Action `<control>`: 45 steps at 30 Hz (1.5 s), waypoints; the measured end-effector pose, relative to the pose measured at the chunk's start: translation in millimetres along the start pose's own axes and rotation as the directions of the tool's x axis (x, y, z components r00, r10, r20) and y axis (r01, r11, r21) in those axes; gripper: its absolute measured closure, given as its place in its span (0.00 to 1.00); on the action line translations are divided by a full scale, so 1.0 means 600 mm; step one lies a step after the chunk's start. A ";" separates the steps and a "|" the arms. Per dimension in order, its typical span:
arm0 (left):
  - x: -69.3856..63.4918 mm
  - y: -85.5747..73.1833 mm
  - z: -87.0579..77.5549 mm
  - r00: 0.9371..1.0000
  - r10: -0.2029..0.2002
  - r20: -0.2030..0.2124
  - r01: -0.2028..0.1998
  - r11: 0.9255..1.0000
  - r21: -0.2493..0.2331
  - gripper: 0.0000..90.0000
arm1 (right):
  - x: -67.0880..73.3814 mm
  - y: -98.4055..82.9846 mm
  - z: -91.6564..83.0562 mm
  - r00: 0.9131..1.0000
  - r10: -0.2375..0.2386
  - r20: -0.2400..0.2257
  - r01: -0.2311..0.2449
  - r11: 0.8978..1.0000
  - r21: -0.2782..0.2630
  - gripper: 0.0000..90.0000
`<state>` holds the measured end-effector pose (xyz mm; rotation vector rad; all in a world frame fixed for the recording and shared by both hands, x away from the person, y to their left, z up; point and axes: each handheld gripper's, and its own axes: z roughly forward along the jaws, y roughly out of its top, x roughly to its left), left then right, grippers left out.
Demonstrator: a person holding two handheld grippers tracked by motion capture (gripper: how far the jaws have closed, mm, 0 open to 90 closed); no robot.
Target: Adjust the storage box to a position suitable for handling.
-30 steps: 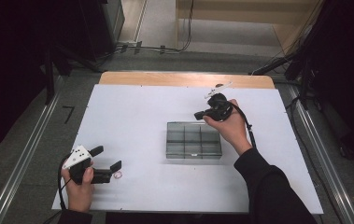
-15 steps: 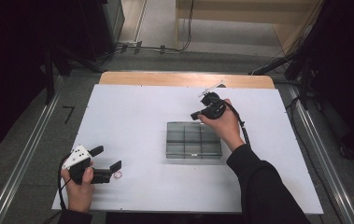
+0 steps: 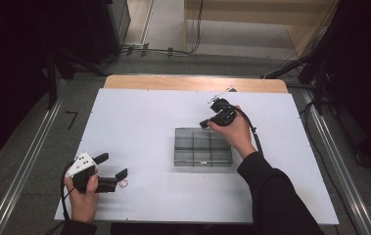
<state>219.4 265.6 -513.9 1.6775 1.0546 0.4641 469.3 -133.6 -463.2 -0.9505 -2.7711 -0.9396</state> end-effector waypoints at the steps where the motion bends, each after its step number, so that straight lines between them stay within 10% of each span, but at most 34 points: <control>1: 0.000 0.000 0.000 1.000 0.001 0.000 -0.001 1.000 0.000 0.00 | 0.000 0.000 0.000 1.000 0.002 -0.002 -0.002 1.000 0.000 0.98; 45: -0.002 0.000 0.001 1.000 0.009 -0.005 -0.009 1.000 0.007 0.00 | 0.065 -0.044 0.001 0.992 -0.050 -0.117 0.052 0.999 0.014 0.98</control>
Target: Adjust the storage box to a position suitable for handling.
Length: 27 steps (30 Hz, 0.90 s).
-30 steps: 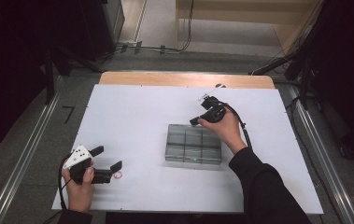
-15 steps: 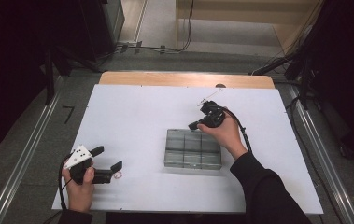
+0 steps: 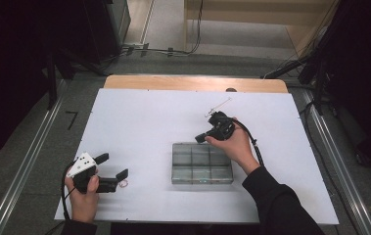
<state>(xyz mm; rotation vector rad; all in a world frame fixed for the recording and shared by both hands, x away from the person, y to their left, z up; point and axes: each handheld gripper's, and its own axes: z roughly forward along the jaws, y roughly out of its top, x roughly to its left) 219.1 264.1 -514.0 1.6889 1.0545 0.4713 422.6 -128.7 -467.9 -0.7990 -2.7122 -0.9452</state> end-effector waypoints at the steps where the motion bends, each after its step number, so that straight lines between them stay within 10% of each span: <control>1: 0.000 0.000 0.000 1.000 -0.001 -0.001 0.001 1.000 0.000 0.00 | 0.002 -0.001 0.000 1.000 -0.001 -0.003 0.001 1.000 -0.001 0.98; 27: -0.001 0.000 0.001 1.000 0.006 -0.002 -0.006 1.000 0.002 0.00 | 0.035 -0.030 0.000 0.999 0.033 -0.007 -0.033 0.999 -0.013 0.98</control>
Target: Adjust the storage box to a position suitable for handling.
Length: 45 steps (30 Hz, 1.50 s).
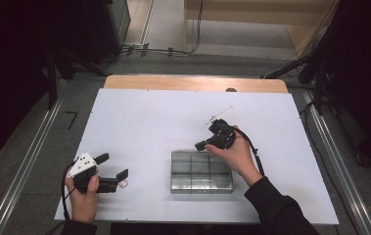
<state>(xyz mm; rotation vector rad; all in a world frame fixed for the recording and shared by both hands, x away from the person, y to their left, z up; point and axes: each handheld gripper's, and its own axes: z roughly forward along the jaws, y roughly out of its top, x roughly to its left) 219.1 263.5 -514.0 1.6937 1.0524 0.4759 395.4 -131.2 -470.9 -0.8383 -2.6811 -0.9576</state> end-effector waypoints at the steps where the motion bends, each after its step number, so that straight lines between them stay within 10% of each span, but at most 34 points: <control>1: 0.000 0.000 0.000 1.000 0.001 -0.001 -0.001 1.000 0.000 0.00 | 0.002 -0.001 0.000 1.000 0.008 0.003 -0.008 1.000 -0.002 0.98; 8: 0.000 0.000 0.000 1.000 0.002 -0.002 -0.002 1.000 0.000 0.00 | 0.006 -0.010 -0.017 0.998 -0.014 0.066 0.021 0.994 -0.107 0.97; 23: -0.002 0.000 0.000 1.000 0.011 -0.007 -0.011 1.000 0.000 0.00 | 0.045 -0.073 -0.086 0.982 -0.078 0.171 0.130 0.940 -0.316 0.43; 31: -0.003 0.000 0.001 1.000 0.015 -0.012 -0.015 1.000 0.004 0.00 | 0.054 -0.137 -0.110 0.985 -0.023 0.172 0.094 0.905 -0.414 0.11; 38: -0.004 -0.001 0.001 1.000 0.016 -0.018 -0.016 1.000 0.002 0.00 | 0.057 -0.201 -0.128 0.982 -0.002 0.189 0.093 0.876 -0.473 0.43; 45: -0.004 -0.001 0.000 1.000 0.018 -0.018 -0.018 1.000 0.004 0.00 | 0.060 -0.251 -0.139 0.962 0.051 0.267 0.080 0.886 -0.457 0.89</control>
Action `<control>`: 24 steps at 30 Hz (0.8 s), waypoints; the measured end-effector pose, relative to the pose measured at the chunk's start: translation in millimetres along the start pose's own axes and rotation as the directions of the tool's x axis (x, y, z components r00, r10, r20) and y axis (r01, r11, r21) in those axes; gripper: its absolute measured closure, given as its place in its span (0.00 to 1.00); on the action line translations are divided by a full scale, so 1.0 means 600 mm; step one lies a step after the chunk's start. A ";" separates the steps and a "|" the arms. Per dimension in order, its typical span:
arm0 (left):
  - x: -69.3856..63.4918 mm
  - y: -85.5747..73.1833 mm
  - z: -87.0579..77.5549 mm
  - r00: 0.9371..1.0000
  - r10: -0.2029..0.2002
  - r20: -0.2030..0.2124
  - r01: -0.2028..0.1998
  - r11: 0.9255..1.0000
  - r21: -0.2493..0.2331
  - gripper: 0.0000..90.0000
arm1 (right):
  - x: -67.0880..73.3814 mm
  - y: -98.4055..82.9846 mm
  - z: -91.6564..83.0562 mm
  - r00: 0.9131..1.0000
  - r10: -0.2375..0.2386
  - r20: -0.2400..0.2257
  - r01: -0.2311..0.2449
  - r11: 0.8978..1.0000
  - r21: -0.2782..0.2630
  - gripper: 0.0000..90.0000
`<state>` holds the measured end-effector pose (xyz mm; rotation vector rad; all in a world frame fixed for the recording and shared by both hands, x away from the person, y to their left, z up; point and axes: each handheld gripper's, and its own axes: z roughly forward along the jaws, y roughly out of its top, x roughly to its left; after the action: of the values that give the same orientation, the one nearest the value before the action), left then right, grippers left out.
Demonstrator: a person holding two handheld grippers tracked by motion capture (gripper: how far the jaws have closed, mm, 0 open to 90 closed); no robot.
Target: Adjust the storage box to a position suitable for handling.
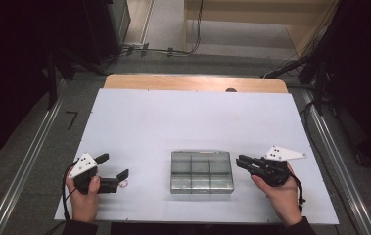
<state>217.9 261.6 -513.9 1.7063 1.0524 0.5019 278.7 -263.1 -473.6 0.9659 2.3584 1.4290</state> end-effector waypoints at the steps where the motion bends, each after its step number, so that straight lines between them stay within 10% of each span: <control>1: 0.000 0.000 0.000 1.000 0.000 0.000 0.000 1.000 0.001 0.00 | 0.002 -0.008 -0.002 1.000 0.001 0.018 -0.001 1.000 0.004 0.94; 24: -0.003 0.000 0.000 1.000 0.016 0.000 -0.016 1.000 0.006 0.00 | 0.012 -0.051 0.037 0.999 0.022 -0.045 -0.017 0.995 0.096 0.98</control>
<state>216.8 260.4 -513.7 1.7213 1.0422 0.5086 271.4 -252.7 -510.0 0.9926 2.4773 1.3713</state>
